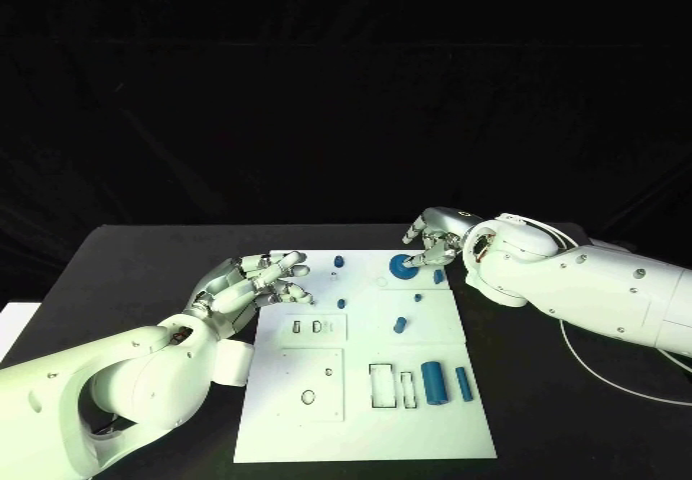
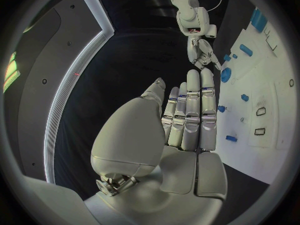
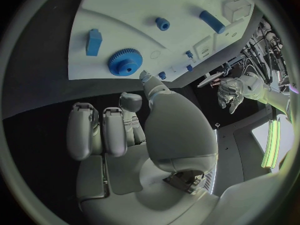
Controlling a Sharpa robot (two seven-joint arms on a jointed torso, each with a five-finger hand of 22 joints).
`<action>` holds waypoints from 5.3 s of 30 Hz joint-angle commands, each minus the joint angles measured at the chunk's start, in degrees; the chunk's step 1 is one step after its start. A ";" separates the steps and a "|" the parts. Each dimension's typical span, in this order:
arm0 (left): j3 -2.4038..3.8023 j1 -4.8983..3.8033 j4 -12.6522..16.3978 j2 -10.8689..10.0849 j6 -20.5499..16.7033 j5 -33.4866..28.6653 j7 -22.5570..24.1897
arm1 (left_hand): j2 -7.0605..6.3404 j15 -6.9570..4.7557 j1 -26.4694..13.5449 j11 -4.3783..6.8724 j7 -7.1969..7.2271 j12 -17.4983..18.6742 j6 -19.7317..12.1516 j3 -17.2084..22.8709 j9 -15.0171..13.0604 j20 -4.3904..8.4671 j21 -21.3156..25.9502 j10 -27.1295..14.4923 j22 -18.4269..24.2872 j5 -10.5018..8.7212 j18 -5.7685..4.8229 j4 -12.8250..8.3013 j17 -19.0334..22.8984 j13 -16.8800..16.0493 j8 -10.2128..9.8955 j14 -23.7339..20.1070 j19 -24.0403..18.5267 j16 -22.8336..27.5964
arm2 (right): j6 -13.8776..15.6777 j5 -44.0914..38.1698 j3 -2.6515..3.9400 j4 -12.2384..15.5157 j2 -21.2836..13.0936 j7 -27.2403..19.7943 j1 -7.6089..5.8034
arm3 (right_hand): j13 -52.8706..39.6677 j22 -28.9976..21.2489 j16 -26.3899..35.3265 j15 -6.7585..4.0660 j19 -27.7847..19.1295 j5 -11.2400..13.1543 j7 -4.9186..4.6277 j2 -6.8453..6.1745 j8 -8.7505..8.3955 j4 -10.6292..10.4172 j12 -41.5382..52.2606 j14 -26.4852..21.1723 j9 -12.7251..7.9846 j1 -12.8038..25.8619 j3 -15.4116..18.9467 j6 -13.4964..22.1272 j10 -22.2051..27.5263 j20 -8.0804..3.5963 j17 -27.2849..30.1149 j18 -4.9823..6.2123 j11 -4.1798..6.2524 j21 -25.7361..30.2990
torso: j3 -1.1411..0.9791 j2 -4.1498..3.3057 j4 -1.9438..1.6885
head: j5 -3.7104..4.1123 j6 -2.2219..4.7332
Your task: Assemble the parts on the task board
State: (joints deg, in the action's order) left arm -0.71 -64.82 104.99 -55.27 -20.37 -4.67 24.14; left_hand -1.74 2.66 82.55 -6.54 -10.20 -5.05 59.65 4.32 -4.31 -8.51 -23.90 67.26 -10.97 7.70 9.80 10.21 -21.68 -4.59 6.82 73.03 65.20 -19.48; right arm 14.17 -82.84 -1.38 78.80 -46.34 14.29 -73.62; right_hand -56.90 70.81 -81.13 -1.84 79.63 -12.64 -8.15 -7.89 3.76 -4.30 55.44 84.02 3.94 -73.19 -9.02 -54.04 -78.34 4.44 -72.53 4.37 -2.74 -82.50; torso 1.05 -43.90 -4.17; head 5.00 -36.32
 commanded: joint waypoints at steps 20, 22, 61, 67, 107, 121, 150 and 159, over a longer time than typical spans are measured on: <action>0.03 -0.06 -0.29 0.39 1.58 -0.31 0.11 | 0.12 0.05 0.56 -0.18 -0.33 0.24 -0.19 0.12 0.06 -0.06 -0.35 -0.22 -0.08 -0.28 0.48 -0.35 -0.12 -0.01 -0.23 -0.38 -0.42 0.26 | -5.80 0.63 0.01 -2.53 2.10 2.48 0.78 | -15.67 4.01 -3.11 0.57 1.84 -0.09 0.05 1.71 0.97 -1.00 14.26 3.84 0.31 -2.87 1.44 -1.43 -3.15 0.53 -5.66 -1.13 -0.19 -2.07 | 0.06 -0.04 -0.17 | 0.30 -0.44; 0.03 -0.06 -0.30 0.39 1.60 -0.31 0.09 | 0.12 0.05 0.56 -0.18 -0.33 0.24 -0.19 0.12 0.06 -0.06 -0.35 -0.22 -0.08 -0.28 0.48 -0.35 -0.12 -0.01 -0.23 -0.38 -0.42 0.26 | -5.89 0.42 0.01 -2.65 2.21 2.55 0.81 | -15.90 4.12 -3.17 0.52 1.88 -0.12 0.13 1.93 1.17 -0.94 14.37 3.85 0.36 -2.97 1.33 -1.89 -3.13 0.50 -5.78 -1.15 -0.12 -2.12 | 0.07 -0.02 -0.17 | 0.35 -0.48; 0.03 -0.06 -0.57 0.51 1.85 -0.31 -0.12 | 0.21 0.03 0.89 -0.17 -0.33 0.36 -0.17 0.25 0.04 -0.06 -0.43 -0.19 -0.14 -0.33 0.51 -0.62 -0.39 -0.02 -0.28 -0.45 -0.50 0.32 | 5.58 -10.86 0.05 5.02 3.53 8.28 1.85 | -19.86 7.66 -4.58 -0.67 3.72 0.14 1.77 4.47 2.75 0.09 17.40 4.31 1.06 -2.73 -3.68 -8.27 -4.91 -0.55 -8.54 -1.85 1.34 -3.63 | 0.12 -0.02 -0.35 | 0.07 -0.55; 0.03 -0.06 -0.68 0.53 1.85 -0.31 -0.11 | 0.24 0.03 0.97 -0.17 -0.33 0.39 -0.16 0.30 0.04 -0.06 -0.45 -0.18 -0.15 -0.33 0.51 -0.68 -0.44 -0.01 -0.29 -0.46 -0.51 0.34 | 6.43 -10.83 0.05 5.56 5.61 8.31 1.84 | -19.88 7.66 -4.56 -0.70 3.71 -0.17 1.80 4.48 2.65 0.11 17.32 4.30 1.06 -2.56 -4.08 -8.30 -4.92 -0.59 -8.51 -1.84 1.36 -3.63 | 0.13 -0.09 -0.30 | -0.12 -0.60; 0.03 -0.06 -0.94 0.94 2.13 -0.31 -0.50 | 0.30 0.02 1.13 -0.17 -0.33 0.45 -0.16 0.39 0.03 -0.05 -0.50 -0.18 -0.19 -0.32 0.52 -0.80 -0.55 -0.01 -0.32 -0.49 -0.54 0.37 | 3.51 -7.70 -0.27 -1.41 15.95 7.62 3.78 | -16.88 6.92 -3.88 0.70 3.08 2.97 -0.17 1.53 -0.39 -0.66 11.67 4.03 -0.23 1.57 -4.14 -1.29 -2.52 0.54 -7.48 -1.68 -0.39 -3.35 | 0.05 -0.06 -0.13 | -1.44 -1.22; 0.03 -0.06 -0.95 0.80 2.25 -0.31 -0.71 | 0.31 0.02 1.18 -0.19 -0.35 0.51 -0.17 0.42 0.03 -0.06 -0.54 -0.19 -0.21 -0.34 0.52 -0.86 -0.65 0.00 -0.35 -0.52 -0.58 0.40 | 6.00 -6.92 -0.28 0.41 13.88 6.26 3.79 | -15.90 6.80 -3.88 1.01 2.97 3.89 -0.43 1.31 -0.15 -1.44 9.96 4.03 -0.13 2.19 -3.20 -0.06 -1.86 0.93 -7.55 -1.64 -0.68 -3.29 | -0.01 -0.06 -0.10 | -1.47 -1.32; -0.01 -0.03 -4.13 1.15 2.75 -0.32 -0.70 | 0.27 0.04 1.20 -0.21 -0.38 0.56 -0.19 0.41 0.03 -0.06 -0.55 -0.21 -0.23 -0.35 0.52 -0.91 -0.71 0.01 -0.38 -0.58 -0.62 0.45 | 3.59 16.95 -0.19 0.45 -8.02 -21.95 3.93 | -18.90 7.94 -4.89 0.98 3.46 2.20 -0.41 1.18 -0.08 2.85 13.39 4.40 -0.01 -3.68 -4.07 -0.99 -3.23 0.97 -9.66 -1.87 -0.57 -3.67 | -0.84 0.85 1.80 | -0.06 -0.86; -0.02 0.02 -5.04 1.60 2.98 -0.32 -0.72 | 0.27 0.06 1.25 -0.22 -0.38 0.59 -0.19 0.43 0.03 -0.08 -0.55 -0.20 -0.24 -0.35 0.51 -0.97 -0.77 0.01 -0.40 -0.68 -0.69 0.52 | 3.61 17.04 -0.21 -2.87 -6.90 -22.49 5.43 | -18.84 7.95 -4.90 0.99 3.46 2.10 -0.43 1.17 -0.09 3.03 13.27 4.40 -0.02 -3.87 -4.12 -0.96 -3.16 0.98 -9.69 -1.87 -0.58 -3.67 | -1.21 0.83 1.79 | 0.01 -0.97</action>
State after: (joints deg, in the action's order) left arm -0.76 -64.78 99.99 -53.81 -18.74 -4.90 23.12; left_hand -1.51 2.62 83.23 -6.54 -10.20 -4.82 59.66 4.67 -4.31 -8.51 -24.12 67.26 -11.12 7.72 9.80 9.54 -22.40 -4.59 6.60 72.67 64.79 -19.25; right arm 18.74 -66.19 -1.60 76.14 -53.37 -6.35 -68.27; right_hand -74.96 74.91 -85.78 -1.31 82.98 -10.32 -8.38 -6.65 3.74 -1.57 68.88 83.92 3.94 -76.33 -13.21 -54.87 -81.34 5.15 -74.90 3.51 -3.23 -85.88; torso -0.02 -43.05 -2.36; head 5.10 -37.21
